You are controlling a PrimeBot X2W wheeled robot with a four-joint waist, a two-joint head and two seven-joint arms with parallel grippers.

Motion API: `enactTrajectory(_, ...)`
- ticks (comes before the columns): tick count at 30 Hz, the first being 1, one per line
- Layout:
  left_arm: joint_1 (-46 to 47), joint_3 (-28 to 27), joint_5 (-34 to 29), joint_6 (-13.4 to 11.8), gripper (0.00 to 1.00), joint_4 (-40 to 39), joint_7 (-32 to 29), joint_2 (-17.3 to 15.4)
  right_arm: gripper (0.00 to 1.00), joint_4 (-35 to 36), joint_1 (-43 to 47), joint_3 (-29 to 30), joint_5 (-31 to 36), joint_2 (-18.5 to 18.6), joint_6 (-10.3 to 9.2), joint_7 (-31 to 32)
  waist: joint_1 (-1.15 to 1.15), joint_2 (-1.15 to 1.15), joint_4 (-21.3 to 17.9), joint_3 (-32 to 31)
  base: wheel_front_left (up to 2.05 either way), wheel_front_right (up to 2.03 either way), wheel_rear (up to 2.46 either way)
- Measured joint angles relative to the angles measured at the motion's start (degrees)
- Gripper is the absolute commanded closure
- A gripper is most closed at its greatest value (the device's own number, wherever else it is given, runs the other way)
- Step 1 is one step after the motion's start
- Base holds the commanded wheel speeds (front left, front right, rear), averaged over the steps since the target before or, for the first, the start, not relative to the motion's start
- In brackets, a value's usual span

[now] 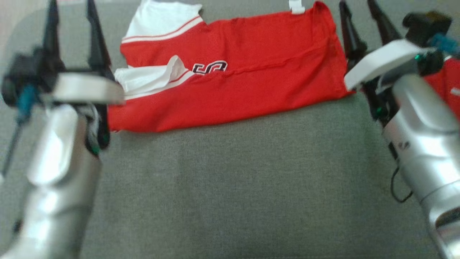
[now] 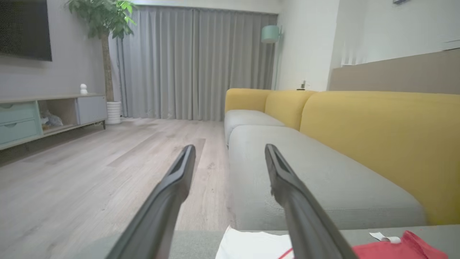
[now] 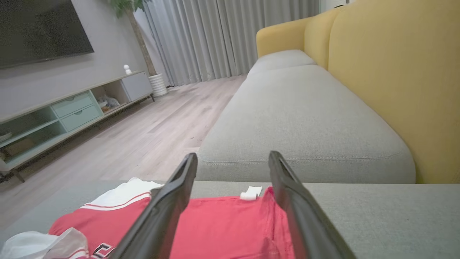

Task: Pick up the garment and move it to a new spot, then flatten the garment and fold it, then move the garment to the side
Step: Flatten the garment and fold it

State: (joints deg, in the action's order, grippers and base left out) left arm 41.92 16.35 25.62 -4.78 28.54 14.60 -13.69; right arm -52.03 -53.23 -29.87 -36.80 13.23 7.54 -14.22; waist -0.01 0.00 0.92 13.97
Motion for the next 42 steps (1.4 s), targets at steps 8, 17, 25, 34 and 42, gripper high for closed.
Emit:
enactTrajectory(8, -21.86, -3.78, -7.11, -2.86, 0.00, -13.06, 0.16, 5.26, 0.00, 16.00, 17.23, 16.12, 12.06, -5.26, -0.01, -0.18, 0.00, 0.00, -0.34, -3.84, 0.00, 0.00, 0.00)
enactTrajectory(17, -32.06, -8.12, -9.64, -2.19, 0.00, -14.23, 0.15, 7.32, 0.00, 25.82, 37.06, 20.97, 18.51, -9.27, -0.01, -0.16, 0.00, 0.00, -2.01, -5.64, 0.00, 0.00, 0.00)
enactTrajectory(25, -29.76, -8.80, -10.76, -0.76, 0.00, -6.09, 0.09, 6.71, 0.00, 28.76, 36.59, 19.13, 19.39, -9.54, -0.01, -0.16, 0.01, 0.00, -3.51, -3.15, 0.00, 0.00, 0.00)
enactTrajectory(34, -19.17, -8.91, -11.60, -1.79, 0.00, 6.88, -5.08, 4.79, 0.00, 32.23, 33.99, 19.05, 17.81, -9.57, 0.00, -0.16, 0.02, 0.00, -4.78, 2.43, 0.00, 0.00, 0.00)
enactTrajectory(42, -13.08, -8.78, -11.85, -2.16, 0.00, 14.77, -8.14, 3.20, 0.00, 32.86, 33.90, 18.42, 17.22, -9.57, -0.01, -0.16, 0.01, 0.00, -5.62, 5.45, 0.00, 0.00, 0.00)
